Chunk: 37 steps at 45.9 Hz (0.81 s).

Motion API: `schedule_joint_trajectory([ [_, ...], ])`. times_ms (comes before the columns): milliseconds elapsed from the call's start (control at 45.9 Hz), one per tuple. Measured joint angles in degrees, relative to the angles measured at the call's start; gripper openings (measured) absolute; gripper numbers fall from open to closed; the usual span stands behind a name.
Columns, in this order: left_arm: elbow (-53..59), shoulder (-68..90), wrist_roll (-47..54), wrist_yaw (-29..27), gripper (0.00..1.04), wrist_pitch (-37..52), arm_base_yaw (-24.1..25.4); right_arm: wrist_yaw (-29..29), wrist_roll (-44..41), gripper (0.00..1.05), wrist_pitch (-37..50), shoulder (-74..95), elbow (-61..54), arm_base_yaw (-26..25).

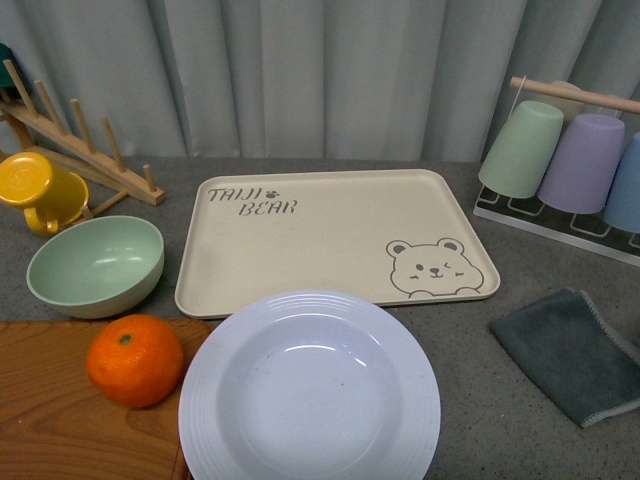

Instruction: Place orange and plate with both arms

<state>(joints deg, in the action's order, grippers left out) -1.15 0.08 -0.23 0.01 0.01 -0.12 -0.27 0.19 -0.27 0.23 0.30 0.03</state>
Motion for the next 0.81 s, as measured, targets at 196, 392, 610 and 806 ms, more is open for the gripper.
schedule_joint_trajectory([
  [196, 0.0, 0.0, 0.0, 0.0, 0.98, 0.0, 0.0, 0.0, 0.0, 0.96, 0.0, 0.0, 0.0, 0.0],
  [392, 0.0, 0.0, 0.0, 0.0, 0.98, 0.0, 0.0, 0.0, 0.0, 0.96, 0.0, 0.0, 0.0, 0.0],
  [610, 0.0, 0.0, 0.0, 0.0, 0.98, 0.0, 0.0, 0.0, 0.0, 0.96, 0.0, 0.0, 0.0, 0.0],
  [806, 0.0, 0.0, 0.0, 0.0, 0.98, 0.0, 0.0, 0.0, 0.0, 0.96, 0.0, 0.0, 0.0, 0.0],
])
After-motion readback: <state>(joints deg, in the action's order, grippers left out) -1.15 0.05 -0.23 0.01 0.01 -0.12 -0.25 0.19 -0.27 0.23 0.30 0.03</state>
